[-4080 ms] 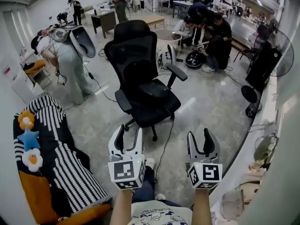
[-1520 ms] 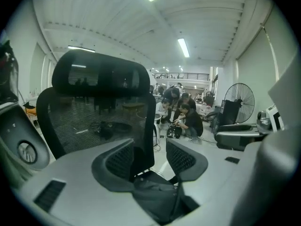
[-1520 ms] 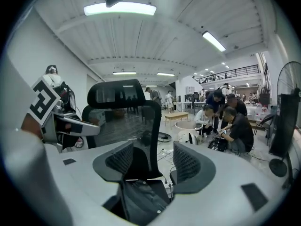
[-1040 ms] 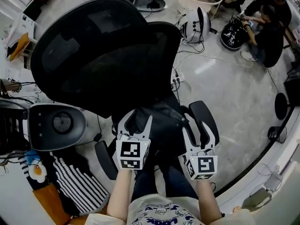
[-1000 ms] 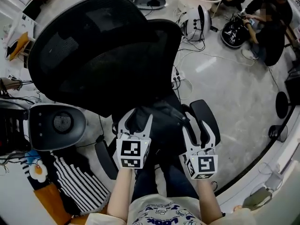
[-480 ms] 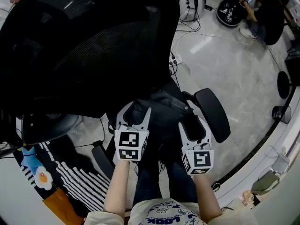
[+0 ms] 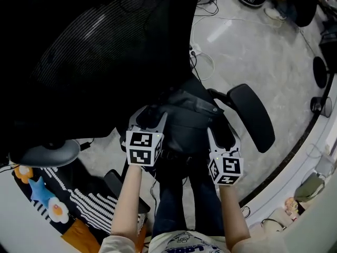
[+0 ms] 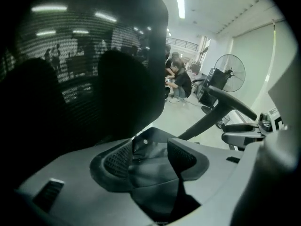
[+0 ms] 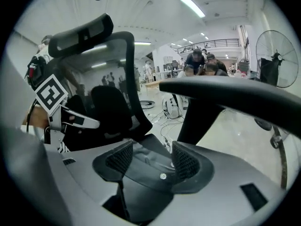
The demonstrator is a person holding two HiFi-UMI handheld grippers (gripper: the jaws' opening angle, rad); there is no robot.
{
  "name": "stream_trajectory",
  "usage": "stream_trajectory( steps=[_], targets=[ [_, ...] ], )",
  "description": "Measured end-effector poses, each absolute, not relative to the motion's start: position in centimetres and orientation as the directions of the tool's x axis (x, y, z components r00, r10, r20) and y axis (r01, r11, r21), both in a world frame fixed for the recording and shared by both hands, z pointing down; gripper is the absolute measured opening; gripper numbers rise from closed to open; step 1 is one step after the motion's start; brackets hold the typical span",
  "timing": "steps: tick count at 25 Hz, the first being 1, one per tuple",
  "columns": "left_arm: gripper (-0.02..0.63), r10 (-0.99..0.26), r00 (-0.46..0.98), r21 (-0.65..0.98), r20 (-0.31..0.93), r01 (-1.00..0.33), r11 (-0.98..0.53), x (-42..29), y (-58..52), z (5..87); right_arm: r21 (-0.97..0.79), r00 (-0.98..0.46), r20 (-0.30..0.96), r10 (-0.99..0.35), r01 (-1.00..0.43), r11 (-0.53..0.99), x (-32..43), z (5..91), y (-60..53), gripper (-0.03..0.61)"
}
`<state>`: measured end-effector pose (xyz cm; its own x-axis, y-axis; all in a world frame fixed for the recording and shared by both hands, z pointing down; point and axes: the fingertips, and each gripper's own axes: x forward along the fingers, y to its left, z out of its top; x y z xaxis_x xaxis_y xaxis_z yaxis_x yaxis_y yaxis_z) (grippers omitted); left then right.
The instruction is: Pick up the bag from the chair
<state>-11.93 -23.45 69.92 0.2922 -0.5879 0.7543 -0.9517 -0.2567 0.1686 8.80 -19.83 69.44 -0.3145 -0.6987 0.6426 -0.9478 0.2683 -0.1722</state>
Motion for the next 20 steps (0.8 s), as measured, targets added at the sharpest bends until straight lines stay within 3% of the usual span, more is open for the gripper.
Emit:
stream_trajectory(
  steps=[20],
  targets=[
    [0.264, -0.425, 0.342, 0.18, 0.838, -0.909, -0.375, -9.8, -25.8, 81.3, -0.143, -0.119, 0.736, -0.666, -0.99, 0.018, 12.1, 81.5, -20.4, 0.279]
  ],
)
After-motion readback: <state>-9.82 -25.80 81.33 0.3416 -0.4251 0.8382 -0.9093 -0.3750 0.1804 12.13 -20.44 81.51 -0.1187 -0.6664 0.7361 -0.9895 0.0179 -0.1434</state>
